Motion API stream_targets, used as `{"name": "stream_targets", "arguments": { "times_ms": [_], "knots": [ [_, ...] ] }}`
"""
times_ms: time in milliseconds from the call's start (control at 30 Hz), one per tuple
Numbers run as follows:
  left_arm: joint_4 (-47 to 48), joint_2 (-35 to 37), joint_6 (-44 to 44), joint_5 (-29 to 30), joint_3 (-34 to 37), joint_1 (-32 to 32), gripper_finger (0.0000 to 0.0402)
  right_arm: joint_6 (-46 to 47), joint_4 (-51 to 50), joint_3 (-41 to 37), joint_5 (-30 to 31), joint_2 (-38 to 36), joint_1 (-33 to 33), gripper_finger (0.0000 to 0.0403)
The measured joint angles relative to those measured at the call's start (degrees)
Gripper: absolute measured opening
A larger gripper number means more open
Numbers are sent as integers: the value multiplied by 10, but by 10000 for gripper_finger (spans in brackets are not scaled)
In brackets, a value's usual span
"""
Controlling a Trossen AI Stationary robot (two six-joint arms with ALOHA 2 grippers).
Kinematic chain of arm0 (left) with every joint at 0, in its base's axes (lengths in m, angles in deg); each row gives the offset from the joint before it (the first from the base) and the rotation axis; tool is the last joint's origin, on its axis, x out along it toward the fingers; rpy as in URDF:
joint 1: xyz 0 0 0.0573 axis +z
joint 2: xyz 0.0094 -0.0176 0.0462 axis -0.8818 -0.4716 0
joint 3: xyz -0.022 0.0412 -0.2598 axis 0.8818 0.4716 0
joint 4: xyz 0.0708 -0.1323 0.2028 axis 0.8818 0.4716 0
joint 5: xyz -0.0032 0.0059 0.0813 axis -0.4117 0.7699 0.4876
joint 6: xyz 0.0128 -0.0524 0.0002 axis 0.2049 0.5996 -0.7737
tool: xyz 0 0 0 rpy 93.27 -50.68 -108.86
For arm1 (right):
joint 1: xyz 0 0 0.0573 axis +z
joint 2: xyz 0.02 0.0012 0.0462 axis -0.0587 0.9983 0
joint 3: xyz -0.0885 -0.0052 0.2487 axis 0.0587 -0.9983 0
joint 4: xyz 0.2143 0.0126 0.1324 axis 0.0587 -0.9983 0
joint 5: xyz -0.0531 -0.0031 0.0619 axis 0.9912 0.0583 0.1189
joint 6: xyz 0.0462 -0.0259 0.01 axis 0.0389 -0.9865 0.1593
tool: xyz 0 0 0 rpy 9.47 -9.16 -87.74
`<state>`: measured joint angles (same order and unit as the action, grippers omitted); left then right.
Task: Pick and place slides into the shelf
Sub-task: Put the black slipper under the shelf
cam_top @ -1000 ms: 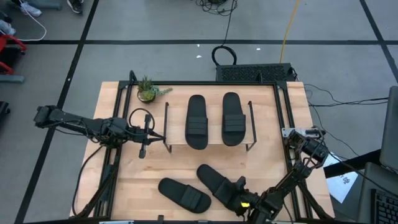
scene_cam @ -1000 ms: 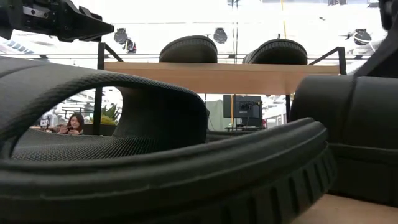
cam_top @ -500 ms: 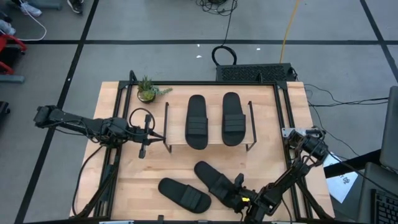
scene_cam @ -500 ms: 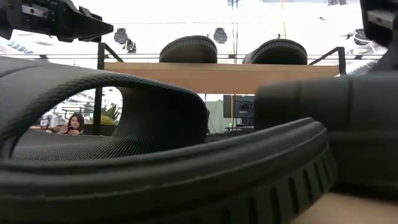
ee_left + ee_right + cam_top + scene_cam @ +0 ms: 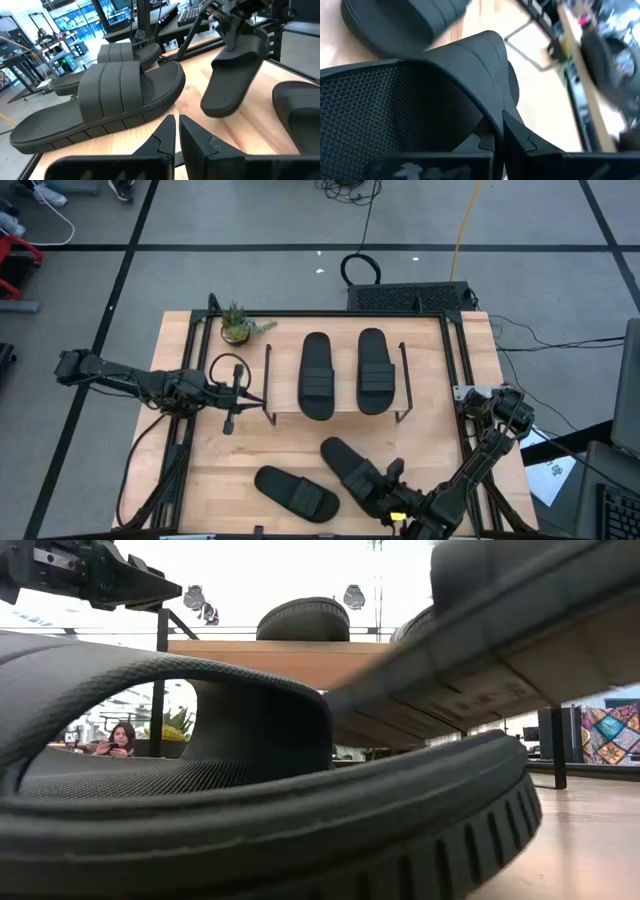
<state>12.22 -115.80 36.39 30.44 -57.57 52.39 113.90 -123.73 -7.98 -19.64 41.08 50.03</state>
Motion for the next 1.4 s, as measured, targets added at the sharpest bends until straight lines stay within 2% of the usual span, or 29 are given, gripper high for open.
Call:
{"name": "stream_targets", "arguments": {
  "times_ms": [233,400,600,900,967,1100,1400],
  "knots": [
    [1,0,9,0,0,0,10,212,-193,7,-50,4,-3,1],
    [1,0,10,0,0,0,3,294,-271,7,-86,19,-23,1],
    [1,0,12,0,0,0,20,367,-328,6,-81,45,-57,0],
    [0,0,12,-6,0,0,2,372,-311,3,-74,66,-128,4],
    [-1,0,12,-9,0,0,2,349,-293,3,-77,66,-136,5],
    [-4,0,13,-9,0,0,13,309,-274,3,-105,64,-138,7],
    [-4,0,13,-13,0,0,16,324,-228,3,-177,64,-141,22]
  ]
}}
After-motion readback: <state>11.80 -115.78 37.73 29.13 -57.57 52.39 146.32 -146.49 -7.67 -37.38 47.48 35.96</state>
